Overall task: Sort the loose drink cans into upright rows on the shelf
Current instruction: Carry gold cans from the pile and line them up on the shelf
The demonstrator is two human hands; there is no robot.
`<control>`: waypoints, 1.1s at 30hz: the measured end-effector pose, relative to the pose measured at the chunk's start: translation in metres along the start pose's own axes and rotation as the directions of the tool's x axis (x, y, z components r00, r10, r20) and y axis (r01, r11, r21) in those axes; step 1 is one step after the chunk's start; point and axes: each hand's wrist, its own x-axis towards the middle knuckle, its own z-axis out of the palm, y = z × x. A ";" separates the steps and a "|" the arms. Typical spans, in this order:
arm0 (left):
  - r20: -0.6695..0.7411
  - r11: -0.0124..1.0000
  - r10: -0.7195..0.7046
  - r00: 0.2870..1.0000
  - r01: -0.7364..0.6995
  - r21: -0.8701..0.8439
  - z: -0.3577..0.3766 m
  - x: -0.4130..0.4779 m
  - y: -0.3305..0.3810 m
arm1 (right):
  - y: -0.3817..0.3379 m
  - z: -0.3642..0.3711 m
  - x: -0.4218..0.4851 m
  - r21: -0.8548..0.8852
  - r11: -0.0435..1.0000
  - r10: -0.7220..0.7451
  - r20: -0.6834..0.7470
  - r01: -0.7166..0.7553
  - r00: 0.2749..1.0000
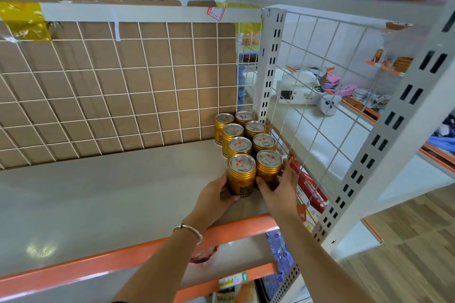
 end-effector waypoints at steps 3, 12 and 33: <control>-0.008 0.998 0.040 0.999 -0.040 0.040 0.000 0.001 0.000 | 0.003 0.001 0.000 0.006 1.000 -0.024 -0.031 0.024 0.999; 0.003 0.972 0.056 0.998 -0.055 0.229 0.004 0.004 -0.002 | 0.008 -0.003 0.003 0.058 0.998 -0.022 -0.002 0.022 1.000; 0.071 0.970 -0.081 0.994 0.063 0.233 -0.024 -0.049 0.003 | -0.004 0.030 -0.049 -0.032 0.997 -0.077 -0.111 0.074 0.991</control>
